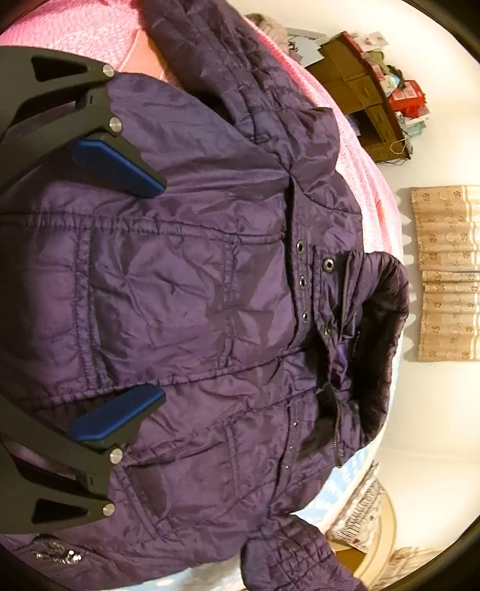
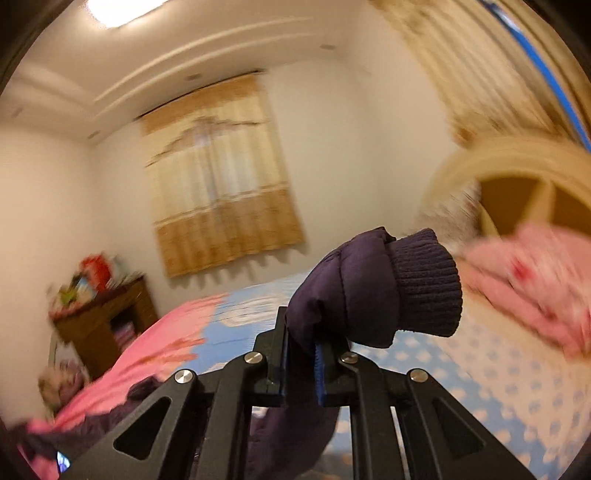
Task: Fold large clothes
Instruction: 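Lift the sleeve with the right tool and fold it across the jacket front, then lay the cuff on the jacket center and open the right tool, then move the left tool to the other sleeve cuff and grasp it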
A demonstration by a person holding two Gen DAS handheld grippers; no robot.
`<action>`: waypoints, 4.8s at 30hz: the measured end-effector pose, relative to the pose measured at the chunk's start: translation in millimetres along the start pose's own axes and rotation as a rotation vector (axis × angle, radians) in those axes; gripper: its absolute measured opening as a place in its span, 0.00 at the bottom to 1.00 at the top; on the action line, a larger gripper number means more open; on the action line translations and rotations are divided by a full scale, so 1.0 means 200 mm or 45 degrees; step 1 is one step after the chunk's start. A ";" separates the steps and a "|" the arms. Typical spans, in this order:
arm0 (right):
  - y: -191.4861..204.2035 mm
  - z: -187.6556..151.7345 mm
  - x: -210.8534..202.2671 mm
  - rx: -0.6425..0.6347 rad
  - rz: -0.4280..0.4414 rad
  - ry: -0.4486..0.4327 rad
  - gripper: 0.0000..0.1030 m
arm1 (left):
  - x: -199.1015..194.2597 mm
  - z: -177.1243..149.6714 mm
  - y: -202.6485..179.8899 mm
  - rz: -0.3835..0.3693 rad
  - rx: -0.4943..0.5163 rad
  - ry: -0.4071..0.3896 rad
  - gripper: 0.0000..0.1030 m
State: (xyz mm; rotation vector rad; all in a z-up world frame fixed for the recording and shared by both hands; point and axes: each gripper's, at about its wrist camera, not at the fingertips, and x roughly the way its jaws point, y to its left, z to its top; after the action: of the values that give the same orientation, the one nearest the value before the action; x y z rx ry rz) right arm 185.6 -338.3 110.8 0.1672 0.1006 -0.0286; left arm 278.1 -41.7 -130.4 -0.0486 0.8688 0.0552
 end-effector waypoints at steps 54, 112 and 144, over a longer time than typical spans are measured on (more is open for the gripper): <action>0.21 -1.07 0.56 0.405 0.203 0.791 0.77 | -0.02 0.20 0.20 -0.024 -0.038 -0.101 0.72; 0.77 -1.31 0.64 -0.135 0.219 1.104 0.61 | -0.24 -0.11 0.31 -0.083 -0.070 -0.117 0.47; 1.51 -1.37 0.42 -0.458 0.345 0.929 0.63 | -0.46 -0.26 1.11 0.250 -0.565 -0.137 0.77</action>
State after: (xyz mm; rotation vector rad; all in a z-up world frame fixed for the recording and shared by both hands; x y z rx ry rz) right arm 252.7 3.8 -117.0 -0.1780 0.8041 0.3224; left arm 163.8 173.5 -98.7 -0.3722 0.7381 0.4305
